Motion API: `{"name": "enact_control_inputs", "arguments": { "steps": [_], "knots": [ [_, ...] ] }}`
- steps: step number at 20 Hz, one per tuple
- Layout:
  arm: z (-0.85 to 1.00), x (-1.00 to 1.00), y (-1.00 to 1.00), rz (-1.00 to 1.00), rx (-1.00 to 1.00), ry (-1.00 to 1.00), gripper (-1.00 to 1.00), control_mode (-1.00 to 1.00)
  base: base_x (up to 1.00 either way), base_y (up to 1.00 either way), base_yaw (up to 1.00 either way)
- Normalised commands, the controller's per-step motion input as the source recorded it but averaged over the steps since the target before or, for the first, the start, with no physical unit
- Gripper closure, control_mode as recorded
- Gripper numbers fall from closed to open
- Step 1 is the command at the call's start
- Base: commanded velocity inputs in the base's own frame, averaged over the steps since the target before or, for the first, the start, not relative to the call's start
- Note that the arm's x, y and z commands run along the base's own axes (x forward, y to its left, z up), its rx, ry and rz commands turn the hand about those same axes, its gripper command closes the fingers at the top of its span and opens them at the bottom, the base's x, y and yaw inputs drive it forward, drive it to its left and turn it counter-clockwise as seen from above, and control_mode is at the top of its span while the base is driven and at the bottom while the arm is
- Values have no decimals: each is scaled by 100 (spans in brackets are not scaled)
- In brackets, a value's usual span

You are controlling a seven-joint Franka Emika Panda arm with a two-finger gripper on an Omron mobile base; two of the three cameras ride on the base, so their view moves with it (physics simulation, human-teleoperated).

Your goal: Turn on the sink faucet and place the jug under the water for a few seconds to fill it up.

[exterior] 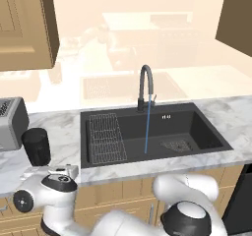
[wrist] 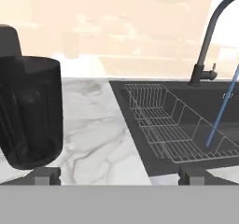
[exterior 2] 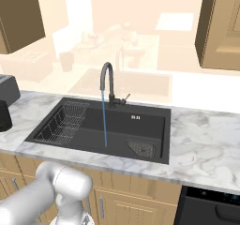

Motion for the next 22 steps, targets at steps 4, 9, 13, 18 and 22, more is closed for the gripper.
{"name": "enact_control_inputs", "arguments": {
  "steps": [4, 9, 13, 18, 22],
  "knots": [
    [0, -19, -4, 2, 0, -36, -100, -100, 0, 0, 0],
    [0, 0, -1, 4, 0, -27, -100, -100, 0, 0, 0],
    [0, 1, 0, 4, 0, -16, -100, -100, 0, 0, 0],
    [0, 11, 0, 5, 0, -7, -100, -100, 0, 0, 0],
    [0, 17, 0, 8, 0, 0, -100, -100, 0, 0, 0]
  ]
}}
